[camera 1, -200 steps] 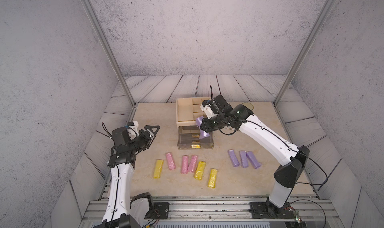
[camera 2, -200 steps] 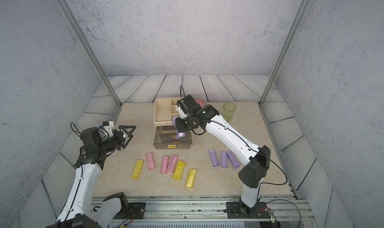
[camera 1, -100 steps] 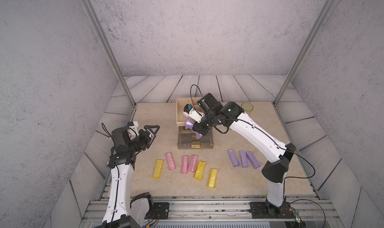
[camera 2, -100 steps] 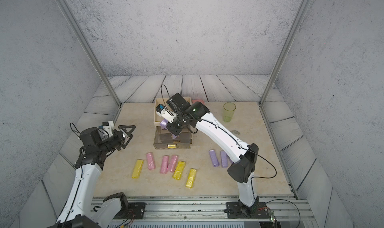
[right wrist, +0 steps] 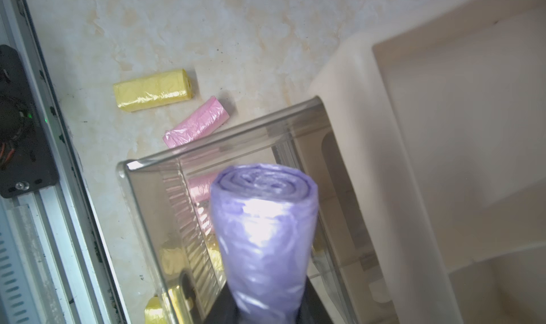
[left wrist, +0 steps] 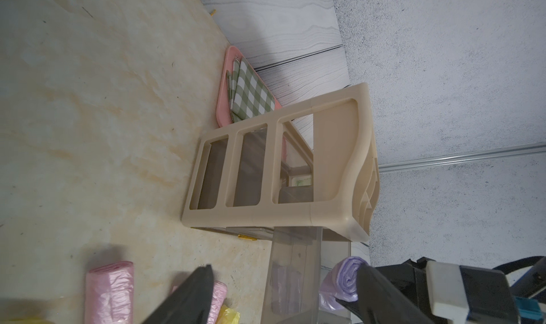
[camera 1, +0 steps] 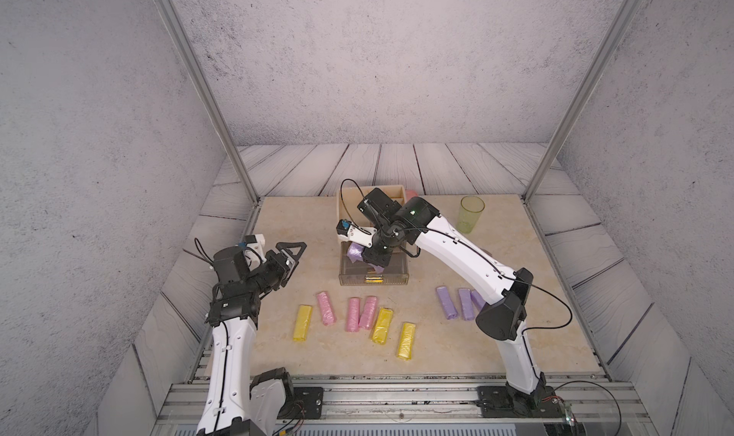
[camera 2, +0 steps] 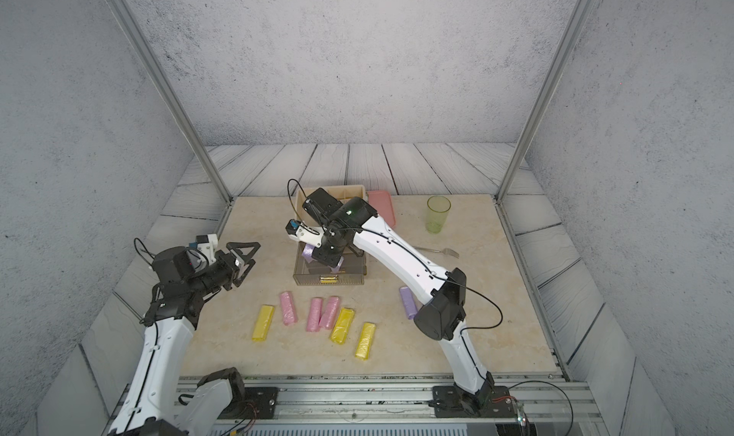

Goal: Sort the rolls of trash bags by color and place them into the drawer
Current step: Place the roll of trash bags in the drawer, then pick up the roll of trash bags from the center of the board.

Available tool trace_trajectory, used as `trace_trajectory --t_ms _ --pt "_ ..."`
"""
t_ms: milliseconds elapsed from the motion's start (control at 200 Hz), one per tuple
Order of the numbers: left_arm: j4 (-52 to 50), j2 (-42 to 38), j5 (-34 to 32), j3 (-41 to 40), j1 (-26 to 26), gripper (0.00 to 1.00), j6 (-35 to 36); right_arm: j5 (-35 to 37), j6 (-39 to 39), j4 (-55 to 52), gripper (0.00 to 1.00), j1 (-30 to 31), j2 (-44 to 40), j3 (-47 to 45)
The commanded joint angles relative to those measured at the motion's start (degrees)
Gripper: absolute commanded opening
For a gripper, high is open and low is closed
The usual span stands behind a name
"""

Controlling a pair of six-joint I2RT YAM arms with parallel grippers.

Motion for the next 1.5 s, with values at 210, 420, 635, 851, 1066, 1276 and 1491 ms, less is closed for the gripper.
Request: trace_trajectory --t_ms 210,420,635,851,1066,1276,1491 --pt "0.0 -0.7 1.0 -0.7 0.6 0.82 0.1 4.4 -0.8 0.0 0.59 1.8 2.1 1.9" --pt "-0.1 -0.9 1.0 -0.3 0.6 0.82 -0.1 7.7 1.2 4.5 0.63 1.8 -0.6 3.4" --pt "-2.1 -0.4 0.6 1.4 -0.2 0.81 1.8 15.9 10.2 14.8 0.62 0.5 -13.2 -5.3" --pt "-3.1 -1.1 0.2 -0.3 -1.2 0.8 2.9 17.5 23.7 22.3 0.64 -8.5 -36.7 -36.0" --pt "-4.1 -1.2 -1.6 -3.4 -4.6 0.8 4.2 10.7 33.9 21.8 0.68 -17.9 -46.4 -60.5" --pt "-5.7 -2.7 -1.5 -9.3 -7.1 0.79 4.8 6.0 36.8 25.4 0.66 -19.2 -38.5 -69.6" --pt "-6.7 -5.4 -1.8 -11.6 -7.2 0.79 5.1 5.7 37.4 28.4 0.71 -19.6 -32.2 -72.5"
